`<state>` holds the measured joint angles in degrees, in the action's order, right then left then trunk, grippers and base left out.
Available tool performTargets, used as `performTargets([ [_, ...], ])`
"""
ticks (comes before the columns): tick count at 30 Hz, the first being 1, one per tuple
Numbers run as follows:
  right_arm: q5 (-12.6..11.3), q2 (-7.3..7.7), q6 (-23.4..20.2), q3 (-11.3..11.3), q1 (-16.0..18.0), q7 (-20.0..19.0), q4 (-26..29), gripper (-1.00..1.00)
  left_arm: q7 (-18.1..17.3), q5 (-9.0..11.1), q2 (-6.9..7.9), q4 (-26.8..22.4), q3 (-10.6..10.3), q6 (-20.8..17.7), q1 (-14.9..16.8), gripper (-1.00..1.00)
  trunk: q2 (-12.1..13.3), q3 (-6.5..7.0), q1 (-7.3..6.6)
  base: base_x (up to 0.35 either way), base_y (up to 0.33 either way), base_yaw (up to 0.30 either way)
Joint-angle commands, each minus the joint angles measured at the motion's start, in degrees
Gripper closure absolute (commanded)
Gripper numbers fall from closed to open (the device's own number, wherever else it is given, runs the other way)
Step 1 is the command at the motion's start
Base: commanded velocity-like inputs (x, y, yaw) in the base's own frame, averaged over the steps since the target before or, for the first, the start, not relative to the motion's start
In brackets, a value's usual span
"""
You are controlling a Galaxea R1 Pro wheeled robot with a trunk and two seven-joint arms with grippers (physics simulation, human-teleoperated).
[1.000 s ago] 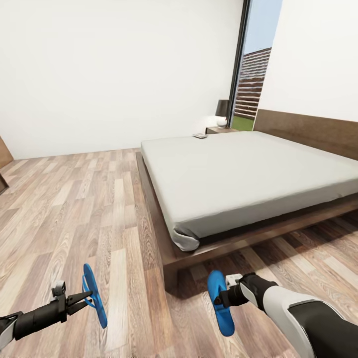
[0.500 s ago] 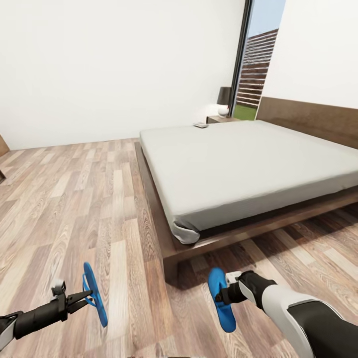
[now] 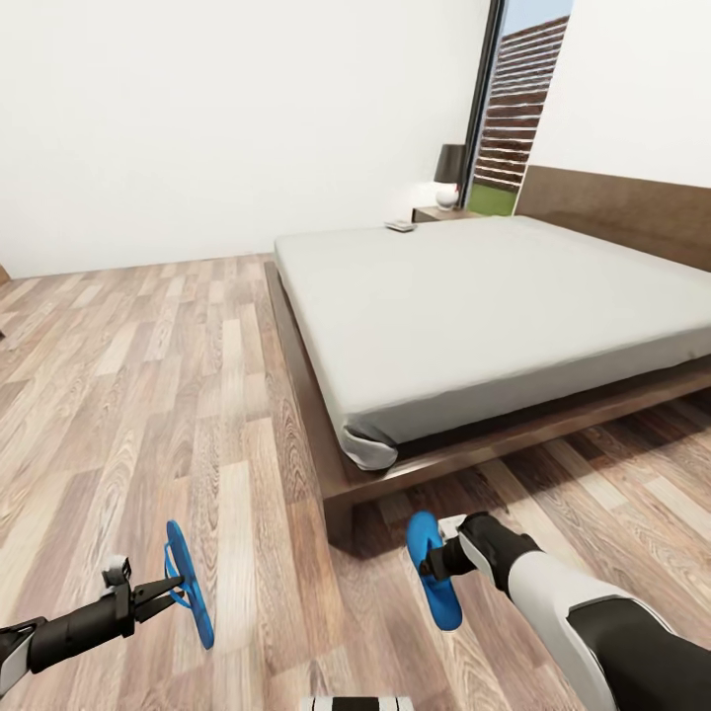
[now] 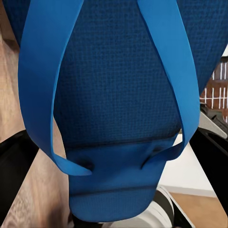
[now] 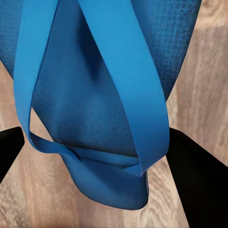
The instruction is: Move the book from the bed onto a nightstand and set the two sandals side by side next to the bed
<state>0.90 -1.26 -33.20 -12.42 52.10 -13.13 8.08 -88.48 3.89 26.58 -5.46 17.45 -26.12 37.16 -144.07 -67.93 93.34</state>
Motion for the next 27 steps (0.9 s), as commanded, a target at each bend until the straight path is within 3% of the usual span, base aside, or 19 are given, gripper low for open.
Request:
performTargets([
  [1, 0.5, 0.03, -0.3, -0.4, 0.0, -0.3, 0.2, 1.0, -0.2, 0.4, 0.0, 0.0, -0.3, -0.6, 0.0, 1.0, 0.0, -0.27, 0.01, 0.0, 0.0, 0.0],
  [8, 6.2, 0.03, 0.0, -0.4, 0.0, -0.2, 0.4, 1.0, -0.3, 0.4, -0.01, 0.0, -0.3, -0.7, 0.0, 1.0, -0.1, -1.82, 0.19, 0.0, 0.0, 0.0],
  [10, 6.9, 0.06, 0.1, -0.3, 0.0, -0.2, 0.4, 1.0, -0.3, 0.4, 0.01, 0.0, -0.3, -0.7, 0.0, 1.0, -0.2, -2.27, 0.24, 0.0, 0.0, 0.0],
  [18, 7.6, 0.19, 1.6, -0.2, 0.0, -0.4, 0.6, 1.0, -0.3, 0.4, 0.13, 0.0, -0.2, -0.7, 0.0, 1.0, -0.3, -4.04, 0.45, 0.0, 0.0, 0.0],
  [27, 7.6, 0.19, 1.6, -0.2, 0.0, -0.5, 4.6, 1.0, -0.3, 0.4, 0.37, -0.1, -0.2, -0.7, 0.0, 1.0, -0.4, -6.03, 0.68, 0.0, 0.0, 0.0],
])
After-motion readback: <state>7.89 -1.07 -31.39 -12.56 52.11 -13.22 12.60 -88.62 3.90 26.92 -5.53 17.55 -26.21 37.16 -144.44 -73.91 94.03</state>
